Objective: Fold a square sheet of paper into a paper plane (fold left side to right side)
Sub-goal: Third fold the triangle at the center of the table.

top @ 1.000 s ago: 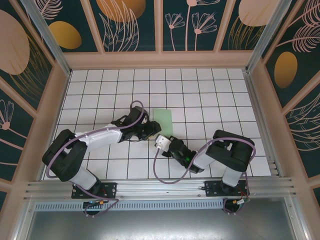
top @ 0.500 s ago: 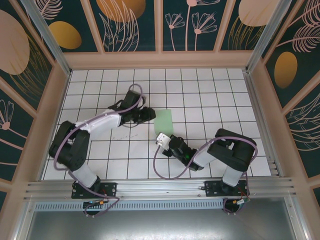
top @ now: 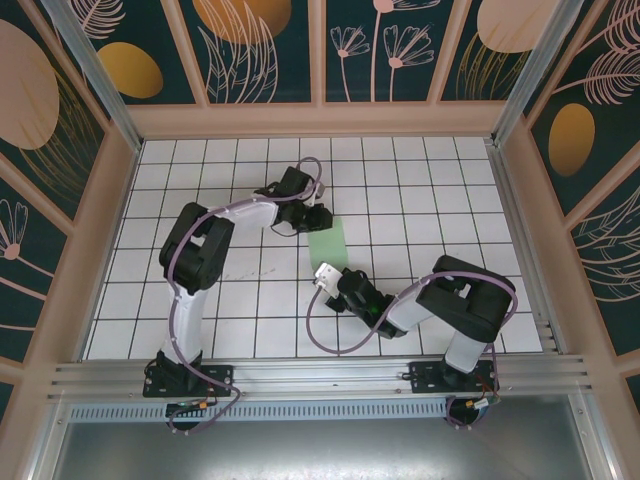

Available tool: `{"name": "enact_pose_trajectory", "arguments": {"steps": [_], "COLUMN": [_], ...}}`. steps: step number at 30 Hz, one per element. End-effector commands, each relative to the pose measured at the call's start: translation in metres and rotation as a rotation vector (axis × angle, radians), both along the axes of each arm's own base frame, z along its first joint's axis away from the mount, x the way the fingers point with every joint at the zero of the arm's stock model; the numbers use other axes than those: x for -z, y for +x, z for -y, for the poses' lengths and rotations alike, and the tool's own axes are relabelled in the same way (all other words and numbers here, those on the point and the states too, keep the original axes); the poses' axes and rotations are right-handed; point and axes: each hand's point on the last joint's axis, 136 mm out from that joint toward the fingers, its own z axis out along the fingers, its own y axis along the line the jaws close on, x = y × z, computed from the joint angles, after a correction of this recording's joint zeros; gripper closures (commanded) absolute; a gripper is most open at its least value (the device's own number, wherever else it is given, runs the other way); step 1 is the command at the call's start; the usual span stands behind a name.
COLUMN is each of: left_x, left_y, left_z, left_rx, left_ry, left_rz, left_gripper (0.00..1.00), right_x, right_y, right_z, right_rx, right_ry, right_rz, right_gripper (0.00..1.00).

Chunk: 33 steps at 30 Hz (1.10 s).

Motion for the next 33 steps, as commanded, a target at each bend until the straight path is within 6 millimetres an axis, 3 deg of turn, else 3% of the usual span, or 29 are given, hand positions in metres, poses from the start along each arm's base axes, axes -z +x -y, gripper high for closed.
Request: {"name": "enact_pose_trajectory", "arguments": {"steps": [1,7,15,25,33], "left_x": [0.004,0.03,0.05,0.056,0.058], "left_y": [0.001,-0.004,-0.014,-0.016,-0.017], "left_z": [0.007,0.0,-0.009,-0.01,-0.012], "left_rx": [0.036,0.024,0.018,0.014,0.012], "left_ry": [-0.01,0.032,0.066,0.071,0.082], "left_rz": [-0.003,-0.045,-0.075,-0.084,-0.084], "left_gripper": [0.78,0.8,0.81,0.82,0.82], "right_x": [-0.017,-0.02,-0.026,-0.025,-0.021], "right_y": [0.004,0.004,0.009,0.024,0.033], "right_z": [-0.009,-0.011,-0.012,0.004,0.014], "right_rx": [-0.001,-0.008,-0.032,0.019,0.077], "right_ry": [0.072,0.108,0.241,0.344,0.37], "right_rz": [-0.013,-0.08,-0.351,-0.524,-0.568], "right_gripper": [1.0,1.0,1.0,1.0,1.0]}}
